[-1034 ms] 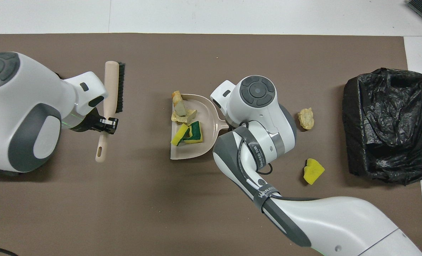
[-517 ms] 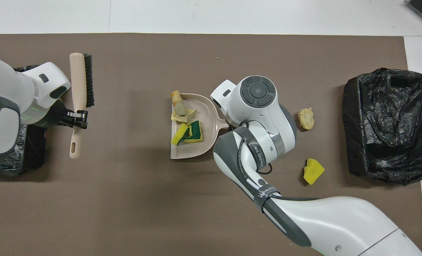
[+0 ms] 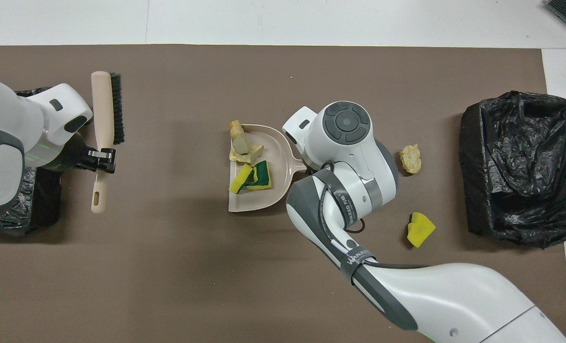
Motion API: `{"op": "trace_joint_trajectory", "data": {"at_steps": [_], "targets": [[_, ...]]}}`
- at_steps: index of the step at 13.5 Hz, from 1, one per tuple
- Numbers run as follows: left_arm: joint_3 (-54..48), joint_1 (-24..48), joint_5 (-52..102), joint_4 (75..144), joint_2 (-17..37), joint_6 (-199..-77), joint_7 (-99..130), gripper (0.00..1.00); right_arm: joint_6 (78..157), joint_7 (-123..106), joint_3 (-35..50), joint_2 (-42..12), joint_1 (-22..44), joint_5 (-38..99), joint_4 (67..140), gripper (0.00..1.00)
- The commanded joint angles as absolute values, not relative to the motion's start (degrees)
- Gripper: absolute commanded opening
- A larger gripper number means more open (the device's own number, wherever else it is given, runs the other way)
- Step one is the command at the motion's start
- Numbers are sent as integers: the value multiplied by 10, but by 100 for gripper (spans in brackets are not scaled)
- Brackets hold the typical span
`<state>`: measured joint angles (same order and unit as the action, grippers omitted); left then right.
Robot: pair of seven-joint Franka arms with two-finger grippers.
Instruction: Sweep and dump trash in bin
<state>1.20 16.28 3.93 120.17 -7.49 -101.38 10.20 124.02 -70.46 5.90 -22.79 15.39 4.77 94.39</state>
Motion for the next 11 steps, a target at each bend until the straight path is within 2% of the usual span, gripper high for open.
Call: {"op": "trace_joint_trajectory", "data": {"at_steps": [1, 3, 4, 6, 9, 11], "targets": [[15, 243, 37, 1232, -109, -1019, 181, 0, 1237, -722, 63, -215, 153, 66, 954, 0], [15, 276, 38, 1237, -101, -1028, 234, 0, 1210, -717, 60, -217, 167, 29, 953, 0], [17, 269, 38, 1238, -78, -1042, 222, 0, 1209, -716, 62, -222, 168, -8, 952, 0], [18, 230, 38, 1234, -29, -1105, 175, 0, 1203, -701, 62, -230, 173, -30, 950, 0], [18, 173, 38, 1220, -11, -1119, 124, 0, 1203, -692, 61, -248, 185, -35, 939, 0], [18, 164, 38, 1218, 17, -1148, 91, 0, 1203, -692, 62, -262, 184, -35, 926, 0]]}}
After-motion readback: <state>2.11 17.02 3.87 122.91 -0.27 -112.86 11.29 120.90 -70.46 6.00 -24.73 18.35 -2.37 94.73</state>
